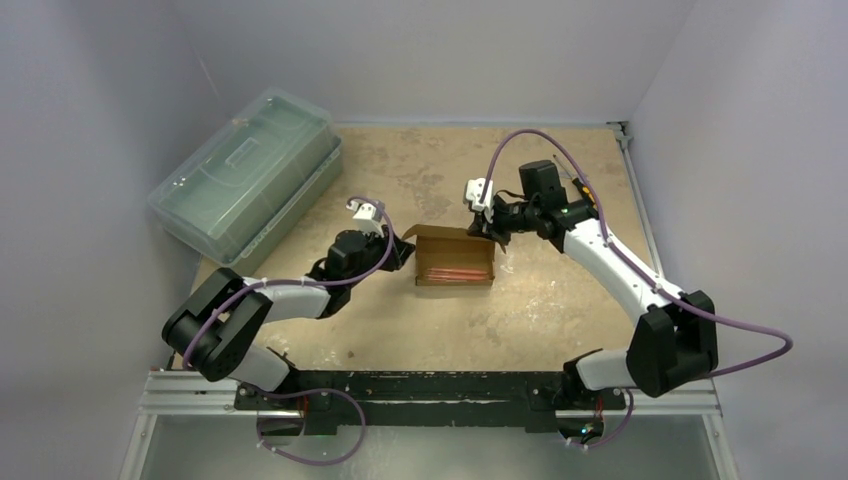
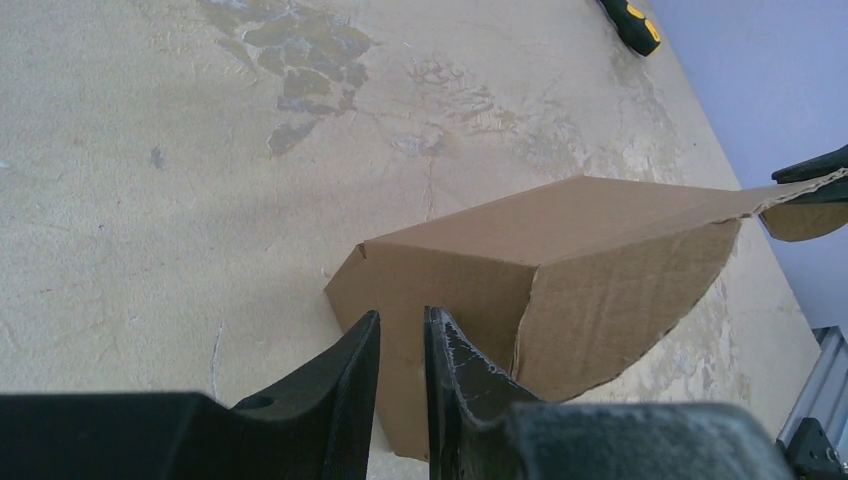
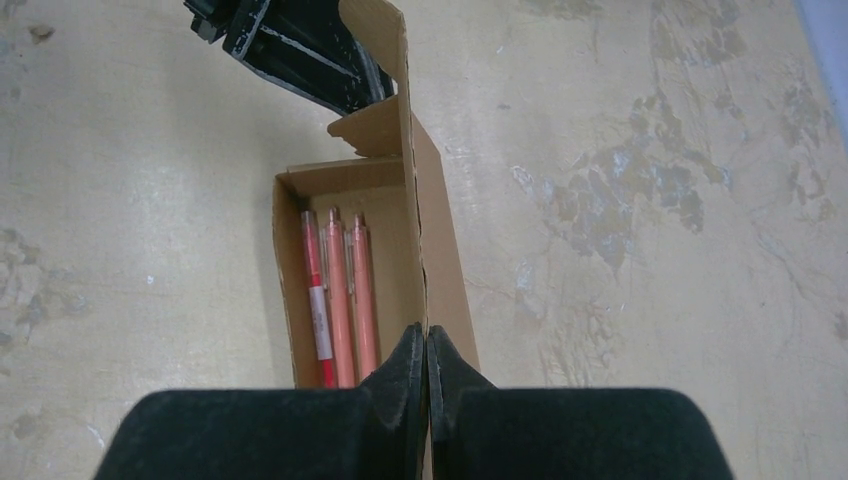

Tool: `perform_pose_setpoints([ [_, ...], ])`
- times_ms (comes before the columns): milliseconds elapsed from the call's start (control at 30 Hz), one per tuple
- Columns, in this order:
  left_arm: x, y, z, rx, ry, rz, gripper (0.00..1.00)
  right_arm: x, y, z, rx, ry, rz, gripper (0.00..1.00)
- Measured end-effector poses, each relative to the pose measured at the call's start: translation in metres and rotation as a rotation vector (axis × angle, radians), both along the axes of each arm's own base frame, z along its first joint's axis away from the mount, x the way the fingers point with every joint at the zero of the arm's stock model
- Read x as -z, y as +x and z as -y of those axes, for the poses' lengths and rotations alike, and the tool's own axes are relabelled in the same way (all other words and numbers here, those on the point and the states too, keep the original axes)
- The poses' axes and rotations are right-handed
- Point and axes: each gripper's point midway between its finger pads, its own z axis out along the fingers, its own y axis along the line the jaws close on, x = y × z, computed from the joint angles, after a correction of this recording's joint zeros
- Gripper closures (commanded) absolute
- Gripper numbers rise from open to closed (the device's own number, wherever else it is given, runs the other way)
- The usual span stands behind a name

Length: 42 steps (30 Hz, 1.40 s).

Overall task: Fold the paper box
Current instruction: Close the paper box at the center of the board.

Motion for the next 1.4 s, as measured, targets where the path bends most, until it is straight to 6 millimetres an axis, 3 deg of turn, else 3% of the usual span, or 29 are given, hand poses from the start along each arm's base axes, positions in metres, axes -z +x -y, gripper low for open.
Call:
perform_pose_setpoints([
  [400, -0.003, 0.0, 0.001, -0.005, -0.036, -0.016, 0.78, 0.0, 0.005, -0.002, 0.015, 0.007, -0.018, 1.0],
  [800, -0.007, -0.002, 0.002, -0.008, -0.058, -0.03, 0.78, -0.005, 0.013, -0.003, 0.051, 0.018, -0.017, 0.89],
  [1400, -0.011, -0.005, 0.004, 0.01, -0.074, -0.031, 0.78, -0.003, 0.014, -0.003, 0.045, 0.014, -0.015, 0.89],
])
